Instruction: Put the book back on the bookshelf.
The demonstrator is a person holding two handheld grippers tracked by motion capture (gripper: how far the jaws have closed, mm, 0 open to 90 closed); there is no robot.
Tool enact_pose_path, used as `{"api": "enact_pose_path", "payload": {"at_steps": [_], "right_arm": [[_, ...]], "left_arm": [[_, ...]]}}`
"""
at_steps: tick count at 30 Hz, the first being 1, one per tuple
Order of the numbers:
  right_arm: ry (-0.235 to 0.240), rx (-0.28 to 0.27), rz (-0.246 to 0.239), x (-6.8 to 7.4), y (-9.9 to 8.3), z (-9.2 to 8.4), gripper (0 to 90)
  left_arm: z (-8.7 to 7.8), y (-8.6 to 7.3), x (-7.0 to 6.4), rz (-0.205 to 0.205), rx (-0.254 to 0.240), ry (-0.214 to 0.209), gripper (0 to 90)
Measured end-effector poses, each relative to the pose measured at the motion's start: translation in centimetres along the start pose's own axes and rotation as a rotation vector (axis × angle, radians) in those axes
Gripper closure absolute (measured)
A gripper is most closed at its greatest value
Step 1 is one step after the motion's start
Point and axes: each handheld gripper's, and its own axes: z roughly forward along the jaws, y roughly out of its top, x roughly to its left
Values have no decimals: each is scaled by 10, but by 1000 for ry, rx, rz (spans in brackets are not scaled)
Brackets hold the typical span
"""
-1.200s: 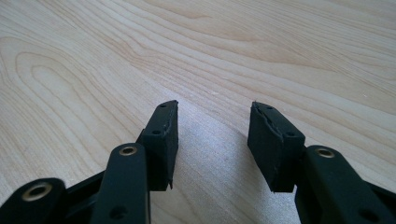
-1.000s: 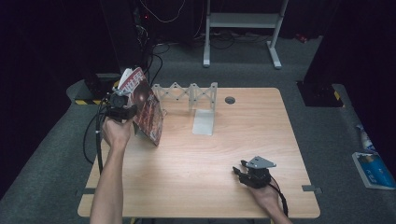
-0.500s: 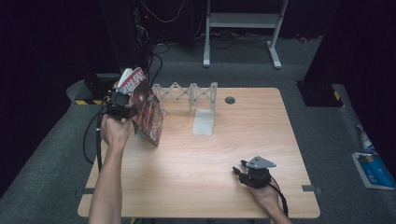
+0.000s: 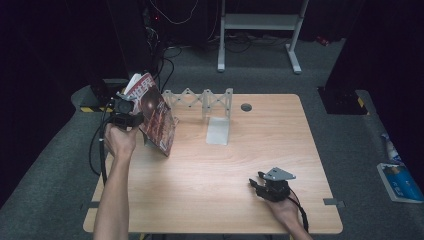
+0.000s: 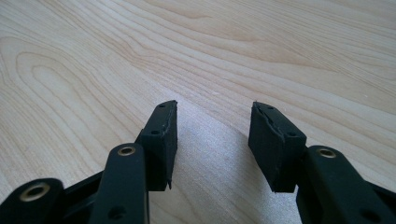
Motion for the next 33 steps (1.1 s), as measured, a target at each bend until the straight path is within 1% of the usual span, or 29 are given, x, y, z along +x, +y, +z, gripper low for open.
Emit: {"api": "enact_pose_path", "payload": {"at_steps": [4,8,11,19,21,25,27,28,30,32,33], "right_arm": [[1,0,0,0,0,0,521],[2,-1,-1,0,0,0,517],[3,-1,-2,0,0,0,514],[3,-1,-2,0,0,0,513],[4,-2,-2,0,0,0,513],[4,-2,-3,0,0,0,512],[4,-2,-3,0,0,0,512],[4,-2,-3,0,0,0,512],[4,-2,-3,0,0,0,511],[4,-2,-3,0,0,0,511],[4,-2,-3,0,0,0,510]], "left_arm": [[1,-3,4,-33,4,-17,530],[1,-5,7,-51,7,-20,512],[0,-8,9,-73,11,-29,487],[-1,-21,16,-131,-13,-55,475],[-4,-25,17,-140,-26,-68,466],[-7,-28,20,-147,-37,-74,454],[-10,-30,22,-161,-56,-84,454],[-10,-30,22,-161,-56,-84,455],[-13,-31,24,-174,-65,-97,454],[-15,-32,24,-166,-76,-98,453],[-16,-33,24,-169,-81,-101,453]]}}
